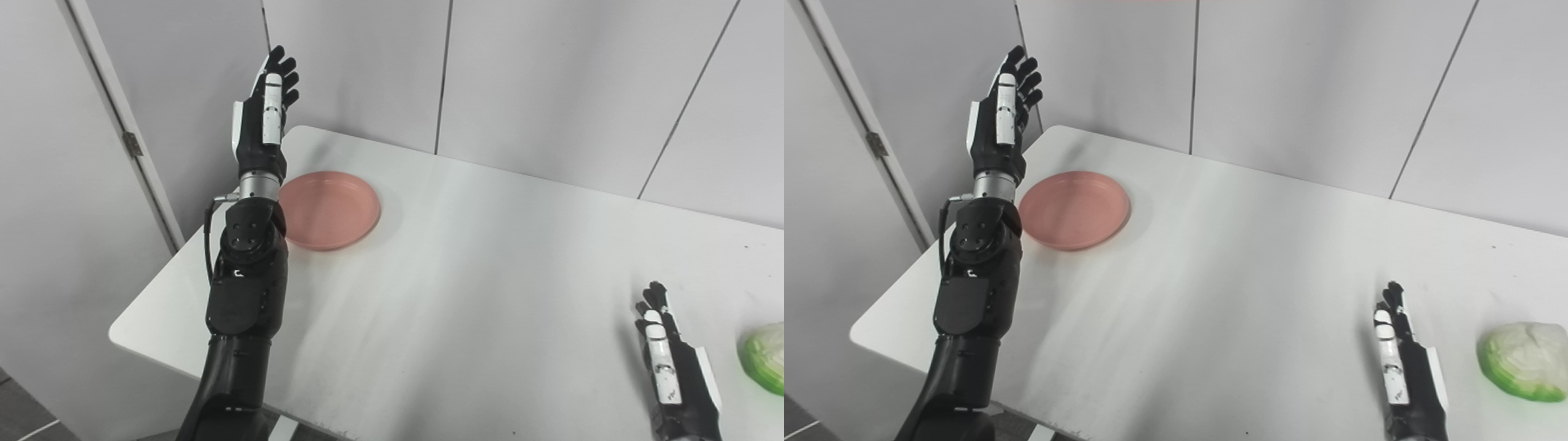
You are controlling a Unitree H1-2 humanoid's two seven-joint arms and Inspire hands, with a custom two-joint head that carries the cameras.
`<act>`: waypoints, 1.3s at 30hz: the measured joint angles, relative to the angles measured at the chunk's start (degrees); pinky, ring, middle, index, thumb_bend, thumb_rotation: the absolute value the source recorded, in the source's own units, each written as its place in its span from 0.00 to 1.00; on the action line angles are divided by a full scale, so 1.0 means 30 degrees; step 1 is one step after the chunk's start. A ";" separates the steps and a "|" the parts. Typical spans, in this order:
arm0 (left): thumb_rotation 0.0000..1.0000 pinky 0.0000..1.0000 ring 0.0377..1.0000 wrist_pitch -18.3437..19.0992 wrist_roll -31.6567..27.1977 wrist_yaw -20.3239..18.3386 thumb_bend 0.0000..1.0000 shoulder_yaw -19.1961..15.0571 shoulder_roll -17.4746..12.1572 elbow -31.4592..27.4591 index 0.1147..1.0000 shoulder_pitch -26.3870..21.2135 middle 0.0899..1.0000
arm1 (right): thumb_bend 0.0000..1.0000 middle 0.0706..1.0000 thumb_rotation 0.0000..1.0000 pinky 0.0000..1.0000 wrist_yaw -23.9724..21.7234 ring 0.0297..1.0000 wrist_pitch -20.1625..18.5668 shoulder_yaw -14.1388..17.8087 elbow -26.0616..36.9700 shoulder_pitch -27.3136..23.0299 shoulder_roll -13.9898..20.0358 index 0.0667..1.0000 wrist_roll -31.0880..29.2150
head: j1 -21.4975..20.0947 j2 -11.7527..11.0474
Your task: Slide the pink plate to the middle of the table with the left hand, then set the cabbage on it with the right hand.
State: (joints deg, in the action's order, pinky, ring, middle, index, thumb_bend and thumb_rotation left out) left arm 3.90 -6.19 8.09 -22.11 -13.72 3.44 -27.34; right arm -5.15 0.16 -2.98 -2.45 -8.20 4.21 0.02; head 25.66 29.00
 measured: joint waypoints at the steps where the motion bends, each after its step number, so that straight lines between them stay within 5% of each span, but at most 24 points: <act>1: 1.00 0.92 0.92 -0.0152 -0.0070 0.0000 0.43 -0.0081 -0.0129 0.0267 0.91 0.0000 0.93 | 0.10 1.00 1.00 1.00 -0.0009 0.99 -0.0005 0.0017 0.0021 0.0009 -0.0005 1.00 -0.0039 | 0.0000 0.0000; 9: 1.00 0.93 0.93 -0.0833 -0.0718 -0.0001 0.45 -0.0549 -0.1147 0.2532 0.93 -0.0024 0.94 | 0.09 1.00 1.00 1.00 -0.0156 0.99 -0.0006 0.0071 0.0093 0.0061 0.0016 1.00 -0.0329 | 0.0088 0.0059; 39: 1.00 0.94 0.93 -0.1758 -0.1138 0.0149 0.41 -0.1046 -0.1486 0.7472 0.91 -0.0020 0.92 | 0.10 1.00 1.00 1.00 -0.0155 0.99 -0.0241 0.0055 0.0586 0.0479 0.0017 1.00 -0.0274 | 0.0029 0.0469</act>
State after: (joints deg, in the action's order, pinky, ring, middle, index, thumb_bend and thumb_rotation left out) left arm -1.38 -9.60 8.53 -25.25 -18.18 25.86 -27.40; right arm -5.61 -0.56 -2.82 -0.69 -6.76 4.26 -0.80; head 25.75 30.41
